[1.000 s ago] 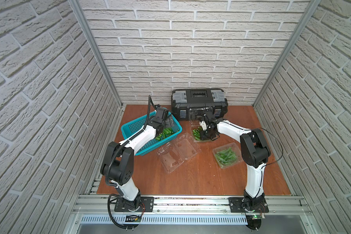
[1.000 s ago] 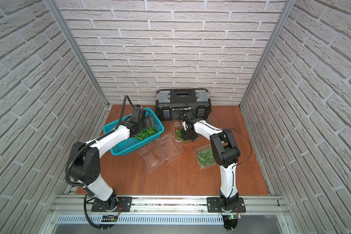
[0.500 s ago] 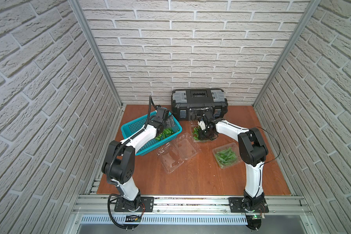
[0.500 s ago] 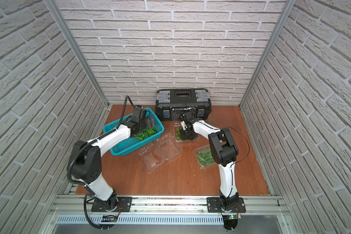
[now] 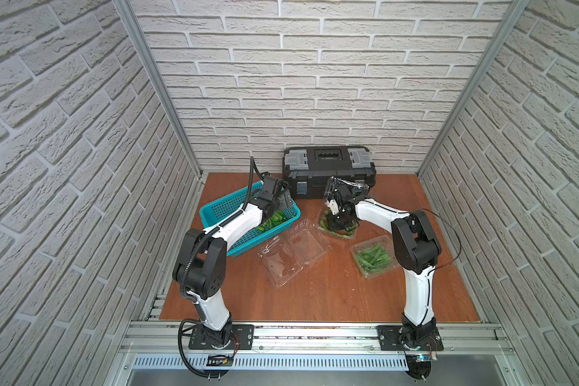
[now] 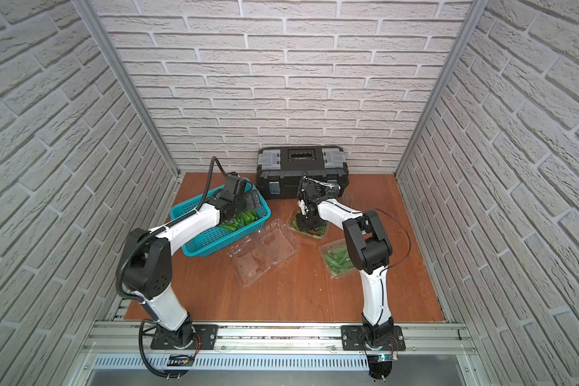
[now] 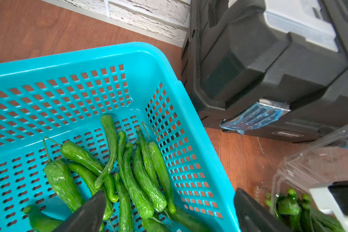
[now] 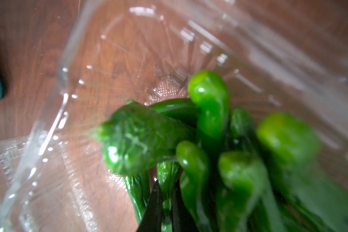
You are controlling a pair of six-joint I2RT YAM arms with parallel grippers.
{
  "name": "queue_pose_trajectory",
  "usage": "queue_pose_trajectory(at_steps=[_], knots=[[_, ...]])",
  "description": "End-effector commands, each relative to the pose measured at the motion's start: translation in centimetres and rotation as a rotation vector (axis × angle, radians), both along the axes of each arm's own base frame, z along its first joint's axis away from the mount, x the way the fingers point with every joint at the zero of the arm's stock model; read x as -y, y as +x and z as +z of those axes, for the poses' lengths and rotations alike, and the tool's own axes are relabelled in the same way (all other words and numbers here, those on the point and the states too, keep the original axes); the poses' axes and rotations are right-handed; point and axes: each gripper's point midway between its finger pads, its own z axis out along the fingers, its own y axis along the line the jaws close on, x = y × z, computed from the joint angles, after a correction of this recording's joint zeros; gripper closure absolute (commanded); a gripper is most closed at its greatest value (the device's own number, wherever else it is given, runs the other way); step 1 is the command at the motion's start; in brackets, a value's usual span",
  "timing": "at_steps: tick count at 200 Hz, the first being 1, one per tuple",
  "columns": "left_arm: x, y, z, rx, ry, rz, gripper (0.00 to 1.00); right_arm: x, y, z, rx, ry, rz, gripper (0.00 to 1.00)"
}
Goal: Take small green peppers out of containers
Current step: Pick up the green pepper from the packing box, then place the green pepper in the basket.
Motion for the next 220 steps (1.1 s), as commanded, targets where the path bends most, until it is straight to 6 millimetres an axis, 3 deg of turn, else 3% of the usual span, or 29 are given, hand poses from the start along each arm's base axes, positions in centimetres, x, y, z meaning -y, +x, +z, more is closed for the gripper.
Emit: queue_pose_trajectory(at_steps=[1,37,71,108,140,145,163,171,189,220], knots=[[0.4,0.3,0.9,0.041,-0.037,0.002,0.02,-0.6,0.5,5.2,0.121,0.062,-0.003,0.96],[0.2,0.2,1.2,0.059,-0.035,0.008,0.02,-0.4,1.0,8.8,0.203,0.078,-0.014,0.96],[-1.2,-0.1,1.7,0.082,-0.031,0.058,0.02,-2.2,1.9,12.0,0.281,0.147,0.019,0.96],[-4.6,-1.1,2.7,0.132,0.001,0.187,0.02,-9.2,2.1,16.6,0.368,0.333,0.183,0.95],[-7.2,-2.2,3.9,0.181,0.043,0.292,0.02,-15.4,2.5,19.2,0.391,0.489,0.268,0.94],[-7.4,-2.3,4.0,0.185,0.047,0.302,0.02,-16.4,2.9,18.1,0.364,0.512,0.271,0.94],[-8.1,-2.8,4.2,0.190,0.057,0.328,0.02,-19.4,3.7,18.8,0.335,0.643,0.278,0.93],[-8.2,-3.0,4.2,0.191,0.061,0.335,0.02,-20.2,4.1,19.0,0.325,0.685,0.271,0.86],[-8.6,-3.4,4.3,0.196,0.065,0.353,0.02,-20.7,4.9,19.8,0.338,0.721,0.242,0.72],[-8.1,-3.2,4.1,0.192,0.088,0.330,0.02,-17.8,5.3,20.3,0.419,0.620,0.189,0.70]])
